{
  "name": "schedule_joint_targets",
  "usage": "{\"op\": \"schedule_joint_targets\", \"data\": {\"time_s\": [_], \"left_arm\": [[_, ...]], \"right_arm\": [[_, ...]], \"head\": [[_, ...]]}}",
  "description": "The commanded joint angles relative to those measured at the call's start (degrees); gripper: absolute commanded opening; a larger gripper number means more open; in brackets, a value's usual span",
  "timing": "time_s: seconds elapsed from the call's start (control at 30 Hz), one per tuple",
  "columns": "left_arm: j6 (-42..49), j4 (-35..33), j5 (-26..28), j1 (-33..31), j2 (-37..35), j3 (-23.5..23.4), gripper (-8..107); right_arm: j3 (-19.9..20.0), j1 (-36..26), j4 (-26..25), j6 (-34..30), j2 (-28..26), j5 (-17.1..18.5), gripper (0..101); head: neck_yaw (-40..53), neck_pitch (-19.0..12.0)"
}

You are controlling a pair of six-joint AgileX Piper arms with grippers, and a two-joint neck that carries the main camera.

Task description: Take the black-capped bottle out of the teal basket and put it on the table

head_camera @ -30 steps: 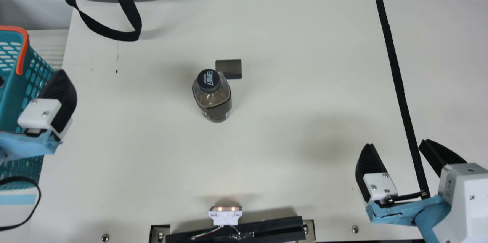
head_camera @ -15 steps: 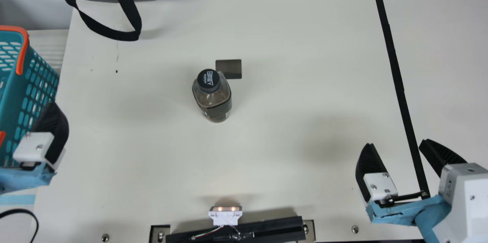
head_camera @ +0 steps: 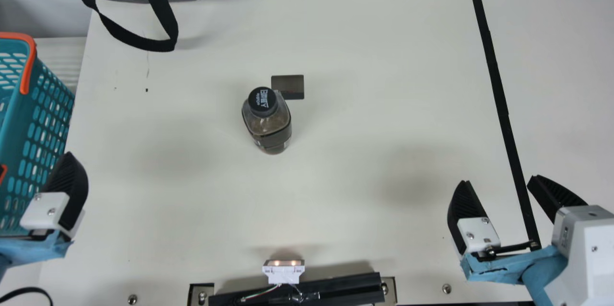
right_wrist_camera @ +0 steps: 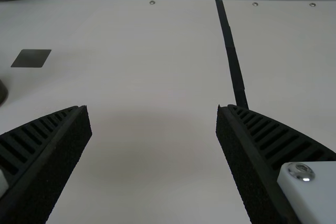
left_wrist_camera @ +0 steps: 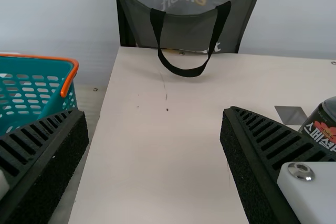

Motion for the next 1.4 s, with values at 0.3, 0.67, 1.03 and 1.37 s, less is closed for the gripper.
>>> {"op": "schedule_joint_targets", "data": {"time_s": [0.3, 0.67, 1.03, 1.37], "left_arm": [[11.9, -11.5, 3.7, 5.8, -5.8, 0.4, 107], [25.7, -24.7, 12.6, 17.9, -14.4, 0.4, 107], [34.0, -32.6, 20.6, 27.8, -19.2, -0.5, 107], [34.2, -32.9, 20.6, 28.3, -19.2, -0.5, 107]], "right_arm": [[0.0, 0.0, 0.0, 0.0, 0.0, 0.0, 91], [0.0, 0.0, 0.0, 0.0, 0.0, 0.0, 91], [0.0, 0.0, 0.0, 0.0, 0.0, 0.1, 91], [0.0, 0.0, 0.0, 0.0, 0.0, 0.1, 91]], "head": [[0.5, -0.2], [0.5, -0.2], [0.5, -0.2], [0.5, -0.2]]}}
